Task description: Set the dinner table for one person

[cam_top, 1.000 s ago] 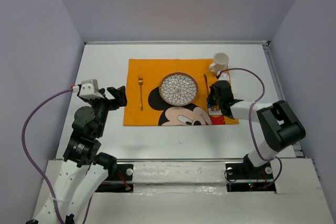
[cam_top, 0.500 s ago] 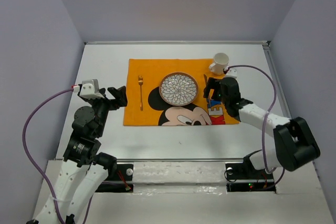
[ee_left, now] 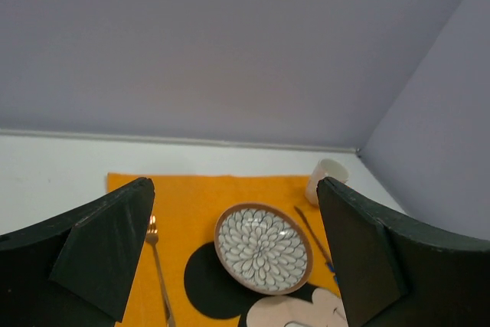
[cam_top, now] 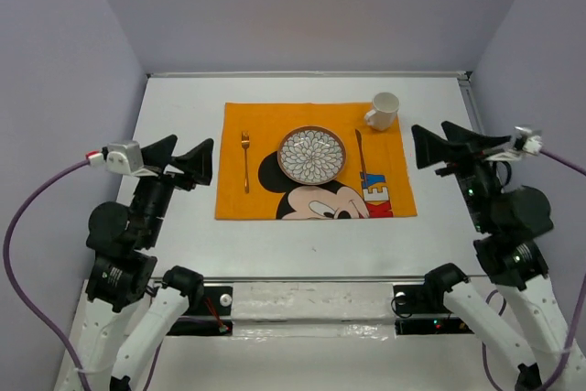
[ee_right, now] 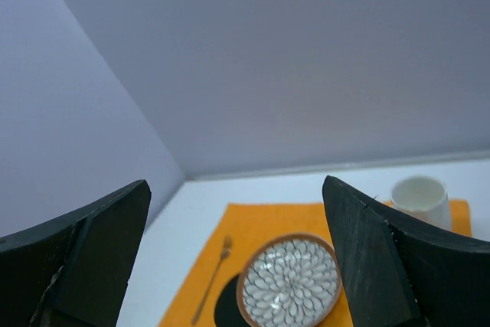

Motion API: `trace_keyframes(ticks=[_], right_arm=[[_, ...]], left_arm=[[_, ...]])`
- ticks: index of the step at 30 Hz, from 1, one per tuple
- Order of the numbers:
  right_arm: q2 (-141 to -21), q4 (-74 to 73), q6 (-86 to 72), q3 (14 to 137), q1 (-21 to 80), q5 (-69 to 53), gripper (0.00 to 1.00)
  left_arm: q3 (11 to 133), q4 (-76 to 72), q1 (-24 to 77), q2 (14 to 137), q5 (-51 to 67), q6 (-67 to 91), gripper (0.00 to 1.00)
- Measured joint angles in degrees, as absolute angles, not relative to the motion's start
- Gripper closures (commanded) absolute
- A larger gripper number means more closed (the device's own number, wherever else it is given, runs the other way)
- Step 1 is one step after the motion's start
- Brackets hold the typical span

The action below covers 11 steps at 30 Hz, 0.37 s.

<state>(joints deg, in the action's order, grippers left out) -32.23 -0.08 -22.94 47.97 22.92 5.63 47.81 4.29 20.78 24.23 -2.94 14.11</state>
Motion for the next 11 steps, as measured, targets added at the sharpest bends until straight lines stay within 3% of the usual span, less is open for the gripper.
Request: trace_keyframes(ticks=[5,11], right_arm=[[-22.4,0.1,-23.0,50.1,22.9,5.0,0.00],[-22.0,-1.2,-23.0,49.7,22.9,4.7,0.00]], left_arm=[[51.7,1.5,20.8,22.2,-2.4,14.0,0.01],[52.0,0.8,20.8,21.3,-2.3,14.0,0.01]])
